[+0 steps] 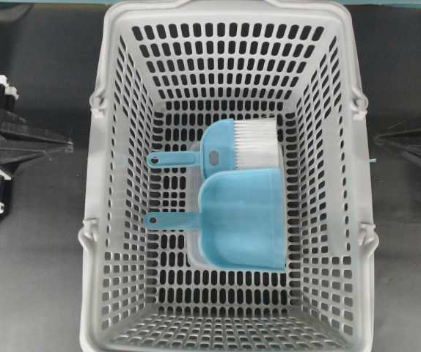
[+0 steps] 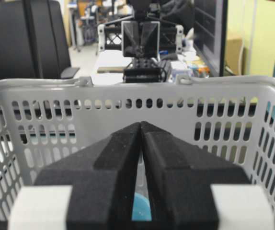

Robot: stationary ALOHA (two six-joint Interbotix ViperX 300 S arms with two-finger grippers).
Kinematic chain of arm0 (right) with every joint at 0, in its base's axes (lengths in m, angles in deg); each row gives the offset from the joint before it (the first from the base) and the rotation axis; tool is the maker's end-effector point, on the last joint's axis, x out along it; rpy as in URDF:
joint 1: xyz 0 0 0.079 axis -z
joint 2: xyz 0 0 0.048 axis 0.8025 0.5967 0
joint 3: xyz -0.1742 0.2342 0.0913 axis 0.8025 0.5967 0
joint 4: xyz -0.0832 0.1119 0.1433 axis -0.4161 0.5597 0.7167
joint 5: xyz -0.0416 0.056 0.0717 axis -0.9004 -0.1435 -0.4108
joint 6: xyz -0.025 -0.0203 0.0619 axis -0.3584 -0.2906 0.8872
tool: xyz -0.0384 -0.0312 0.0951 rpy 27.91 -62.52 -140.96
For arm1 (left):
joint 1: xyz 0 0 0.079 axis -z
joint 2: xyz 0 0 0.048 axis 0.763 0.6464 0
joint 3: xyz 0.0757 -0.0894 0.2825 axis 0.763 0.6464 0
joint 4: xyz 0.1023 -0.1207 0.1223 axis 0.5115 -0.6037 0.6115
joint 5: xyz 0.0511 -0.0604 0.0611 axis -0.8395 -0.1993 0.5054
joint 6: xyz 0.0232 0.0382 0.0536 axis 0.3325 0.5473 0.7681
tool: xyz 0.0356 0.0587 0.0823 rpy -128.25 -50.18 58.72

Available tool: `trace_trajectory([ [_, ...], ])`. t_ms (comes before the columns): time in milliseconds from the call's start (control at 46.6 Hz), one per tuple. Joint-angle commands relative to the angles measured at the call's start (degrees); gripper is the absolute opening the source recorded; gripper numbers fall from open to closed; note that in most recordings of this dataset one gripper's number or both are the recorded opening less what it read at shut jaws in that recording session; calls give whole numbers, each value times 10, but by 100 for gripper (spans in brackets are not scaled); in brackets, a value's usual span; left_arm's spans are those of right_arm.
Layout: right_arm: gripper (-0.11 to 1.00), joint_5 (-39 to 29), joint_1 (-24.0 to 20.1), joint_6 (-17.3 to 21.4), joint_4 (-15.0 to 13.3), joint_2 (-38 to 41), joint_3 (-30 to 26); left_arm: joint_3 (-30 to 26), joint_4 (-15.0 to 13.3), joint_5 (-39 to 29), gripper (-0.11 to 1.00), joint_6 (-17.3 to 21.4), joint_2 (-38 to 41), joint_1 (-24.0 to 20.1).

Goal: Pick up the dustpan from the shopping basket with the left arm.
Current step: 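Move the left gripper over the blue dustpan handle in the basket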

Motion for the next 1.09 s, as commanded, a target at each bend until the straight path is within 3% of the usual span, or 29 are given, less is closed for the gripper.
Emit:
trace_trajectory([
  [0, 0, 5, 1, 1, 1, 2, -11, -37, 25, -18, 6, -6, 12, 2],
  [86, 1, 0, 1, 2, 1, -2, -11, -69, 25, -57, 0, -7, 27, 4],
  [322, 1, -3, 1, 3, 2, -3, -11, -198, 25, -226, 0, -8, 103, 21],
  [773, 3, -24, 1, 4, 6, -5, -10, -429, 25, -492, 0, -7, 318, 49],
  [859, 13, -31, 1, 8, 6, -7, -10, -476, 25, -548, 0, -7, 365, 49],
  [1073, 69, -31, 1, 37, 6, -11, -8, -574, 25, -684, 2, -7, 454, 47],
])
